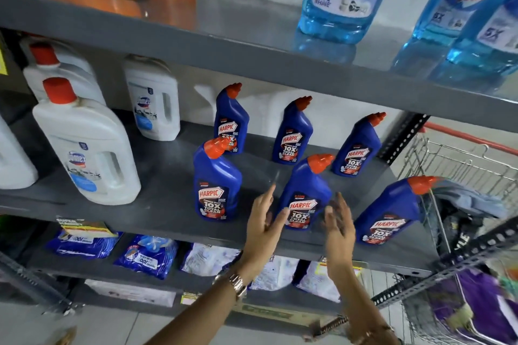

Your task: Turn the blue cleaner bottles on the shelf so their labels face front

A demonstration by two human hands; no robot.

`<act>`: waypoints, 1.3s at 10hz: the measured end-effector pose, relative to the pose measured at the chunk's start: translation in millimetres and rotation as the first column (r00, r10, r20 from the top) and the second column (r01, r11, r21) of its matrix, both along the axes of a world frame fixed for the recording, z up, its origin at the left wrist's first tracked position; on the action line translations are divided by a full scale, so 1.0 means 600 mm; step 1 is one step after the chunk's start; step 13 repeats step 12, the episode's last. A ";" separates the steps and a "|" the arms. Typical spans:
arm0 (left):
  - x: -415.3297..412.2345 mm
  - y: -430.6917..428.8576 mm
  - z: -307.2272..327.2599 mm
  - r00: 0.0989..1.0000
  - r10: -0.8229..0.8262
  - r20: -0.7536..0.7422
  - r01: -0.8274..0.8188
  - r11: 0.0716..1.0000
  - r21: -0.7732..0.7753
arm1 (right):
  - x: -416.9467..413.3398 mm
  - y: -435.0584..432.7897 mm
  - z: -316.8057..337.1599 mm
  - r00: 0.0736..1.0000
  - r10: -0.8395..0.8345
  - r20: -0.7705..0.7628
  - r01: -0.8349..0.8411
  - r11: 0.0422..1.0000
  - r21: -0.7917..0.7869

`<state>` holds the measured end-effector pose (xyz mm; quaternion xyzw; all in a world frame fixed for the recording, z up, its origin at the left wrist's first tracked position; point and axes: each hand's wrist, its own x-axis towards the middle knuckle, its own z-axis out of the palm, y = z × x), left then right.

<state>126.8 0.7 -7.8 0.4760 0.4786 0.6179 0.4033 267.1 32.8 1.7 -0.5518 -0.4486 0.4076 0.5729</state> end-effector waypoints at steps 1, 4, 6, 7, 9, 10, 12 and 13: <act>0.018 0.028 0.000 0.986 0.084 -0.147 -0.081 0.996 0.027 | 0.005 0.013 0.004 0.993 0.103 0.053 -0.101 0.994 -0.035; 0.012 0.024 -0.001 0.979 0.120 -0.166 -0.115 0.993 0.039 | 0.011 0.015 -0.002 0.984 0.169 0.051 -0.165 0.984 -0.073; 0.006 0.022 0.002 0.982 0.100 -0.159 -0.098 0.995 0.017 | 0.009 0.008 0.000 0.981 0.173 0.081 -0.170 0.984 -0.046; 0.005 0.024 0.003 0.980 0.106 -0.168 -0.106 0.994 0.010 | 0.009 0.008 -0.003 0.983 0.155 0.095 -0.153 0.988 -0.028; 0.011 0.019 0.011 0.984 0.106 -0.143 -0.107 0.994 0.001 | 0.011 0.007 -0.003 0.976 0.177 0.129 -0.175 0.984 -0.024; 0.018 0.004 0.018 0.985 0.136 -0.105 -0.134 0.991 0.025 | 0.013 -0.009 0.008 0.980 0.163 0.111 -0.162 0.987 -0.020; 0.027 -0.067 0.062 0.958 0.284 -0.044 -0.261 0.925 0.278 | 0.012 -0.074 0.085 0.998 0.036 0.045 -0.046 0.972 0.230; 0.027 -0.067 0.062 0.958 0.284 -0.044 -0.261 0.925 0.278 | 0.012 -0.074 0.085 0.998 0.036 0.045 -0.046 0.972 0.230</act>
